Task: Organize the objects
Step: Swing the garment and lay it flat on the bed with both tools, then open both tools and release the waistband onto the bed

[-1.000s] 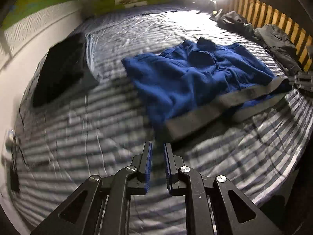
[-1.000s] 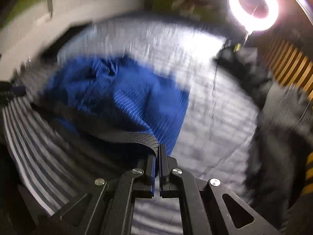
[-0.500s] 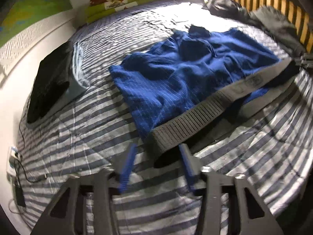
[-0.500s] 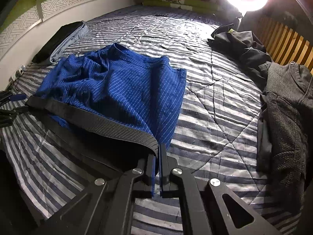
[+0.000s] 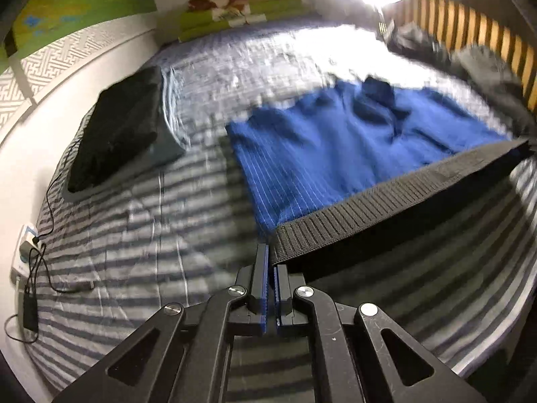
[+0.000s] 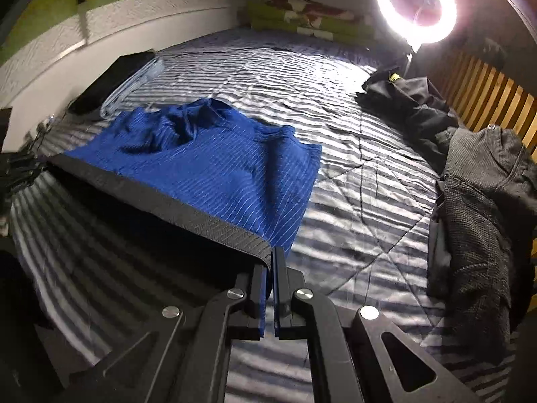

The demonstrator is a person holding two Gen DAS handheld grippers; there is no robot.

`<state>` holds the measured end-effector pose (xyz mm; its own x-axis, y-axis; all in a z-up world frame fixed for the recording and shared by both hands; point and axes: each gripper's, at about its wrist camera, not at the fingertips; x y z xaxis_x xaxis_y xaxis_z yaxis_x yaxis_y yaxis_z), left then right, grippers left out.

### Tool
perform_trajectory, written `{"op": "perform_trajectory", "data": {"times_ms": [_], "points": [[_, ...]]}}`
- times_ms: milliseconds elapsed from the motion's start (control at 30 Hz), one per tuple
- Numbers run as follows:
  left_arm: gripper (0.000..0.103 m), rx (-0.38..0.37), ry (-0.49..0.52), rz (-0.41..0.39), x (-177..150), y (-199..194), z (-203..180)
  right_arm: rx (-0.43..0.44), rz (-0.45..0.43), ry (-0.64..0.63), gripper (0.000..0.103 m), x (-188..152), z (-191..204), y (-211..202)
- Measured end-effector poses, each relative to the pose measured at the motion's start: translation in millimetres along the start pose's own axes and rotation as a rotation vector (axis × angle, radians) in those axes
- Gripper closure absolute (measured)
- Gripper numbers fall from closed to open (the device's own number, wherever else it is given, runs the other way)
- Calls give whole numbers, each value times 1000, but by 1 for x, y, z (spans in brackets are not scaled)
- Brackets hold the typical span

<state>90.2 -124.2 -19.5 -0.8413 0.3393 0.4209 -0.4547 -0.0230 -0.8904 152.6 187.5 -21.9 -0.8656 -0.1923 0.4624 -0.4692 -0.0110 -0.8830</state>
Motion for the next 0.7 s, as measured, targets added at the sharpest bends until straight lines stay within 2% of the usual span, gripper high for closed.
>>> {"op": "perform_trajectory", "data": {"times_ms": [100,233,433,567,633,700], "points": [[101,12,16,33,-9,8,-5,-40,36,-71,100,-11,15,13],[101,-4,-20,9,-10,0,0,-21,32,-27,100,-11,10,12],[100,3,55,48,-12,8,-19,-58,67,-17,101,-20,8,22],[100,36,110,53,-14,10,-32,-68,85,-19,100,-30,7,27],[96,24,104,66,-14,7,-29,-39,98,-54,97,-32,8,22],[92,9,102,79,-16,4,-27,45,104,-50,92,-34,0,11]]}}
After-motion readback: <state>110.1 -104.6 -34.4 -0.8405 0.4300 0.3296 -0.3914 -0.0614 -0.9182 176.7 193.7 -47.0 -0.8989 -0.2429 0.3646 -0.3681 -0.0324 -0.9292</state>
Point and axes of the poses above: each gripper's, at about its wrist camera, not at the fingertips, and y roughly the way its jaws point, z to its left, x to its top, and after that the axes turned 7 degrees about z, right-handed
